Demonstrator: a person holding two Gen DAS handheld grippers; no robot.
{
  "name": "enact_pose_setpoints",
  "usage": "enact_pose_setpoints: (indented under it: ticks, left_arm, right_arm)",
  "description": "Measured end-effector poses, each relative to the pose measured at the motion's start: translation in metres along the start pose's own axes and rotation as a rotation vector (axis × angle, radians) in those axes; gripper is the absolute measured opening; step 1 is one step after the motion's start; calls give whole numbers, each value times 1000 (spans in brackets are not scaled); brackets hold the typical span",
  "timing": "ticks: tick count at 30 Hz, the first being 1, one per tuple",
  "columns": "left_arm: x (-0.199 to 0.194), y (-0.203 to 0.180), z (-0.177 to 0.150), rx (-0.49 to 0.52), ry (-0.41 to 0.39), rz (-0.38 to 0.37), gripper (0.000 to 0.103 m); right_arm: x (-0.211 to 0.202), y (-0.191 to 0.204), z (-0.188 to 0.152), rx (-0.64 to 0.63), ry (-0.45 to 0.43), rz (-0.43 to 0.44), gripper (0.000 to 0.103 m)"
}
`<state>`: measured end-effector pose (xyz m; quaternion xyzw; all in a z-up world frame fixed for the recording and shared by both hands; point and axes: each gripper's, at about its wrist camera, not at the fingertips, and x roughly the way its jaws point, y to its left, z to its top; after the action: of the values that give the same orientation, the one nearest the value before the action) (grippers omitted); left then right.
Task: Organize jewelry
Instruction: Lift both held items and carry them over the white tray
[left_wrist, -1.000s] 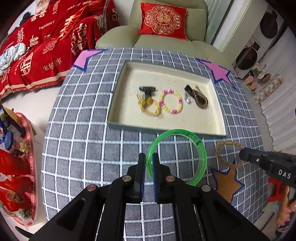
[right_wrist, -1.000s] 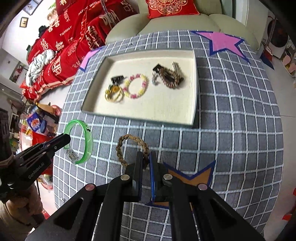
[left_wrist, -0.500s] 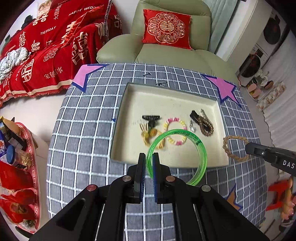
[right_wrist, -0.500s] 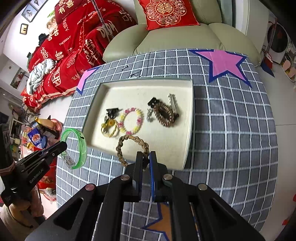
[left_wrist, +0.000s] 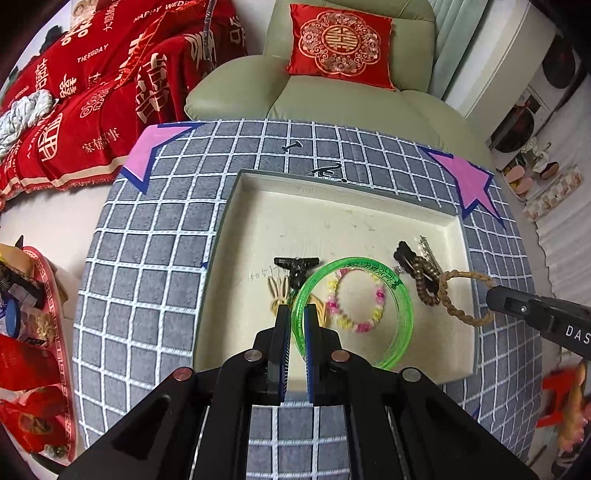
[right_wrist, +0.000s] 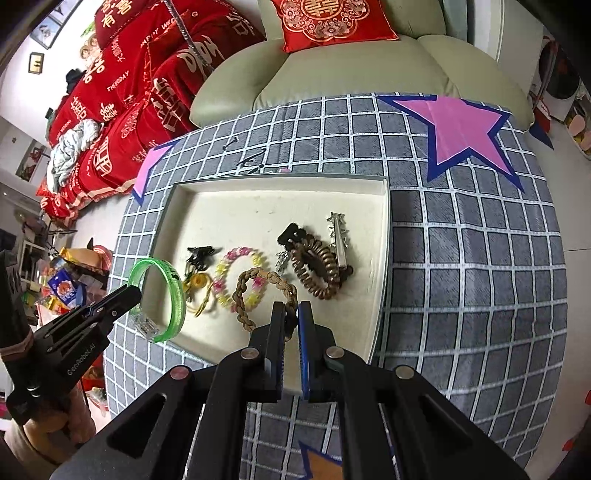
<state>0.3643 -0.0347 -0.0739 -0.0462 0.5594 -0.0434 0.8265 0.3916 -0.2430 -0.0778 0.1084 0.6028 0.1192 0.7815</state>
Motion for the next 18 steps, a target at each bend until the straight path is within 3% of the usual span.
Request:
enact_pose_setpoints:
  ticks: [10,18]
  left_arm:
    - [45,-8,11,4,51,57,15]
    - [59,-13,7,43,66,107,15]
  right_arm:
    - [36,-15,21,18,18,-19,7]
    - [54,-21,25,11,30,-49,7]
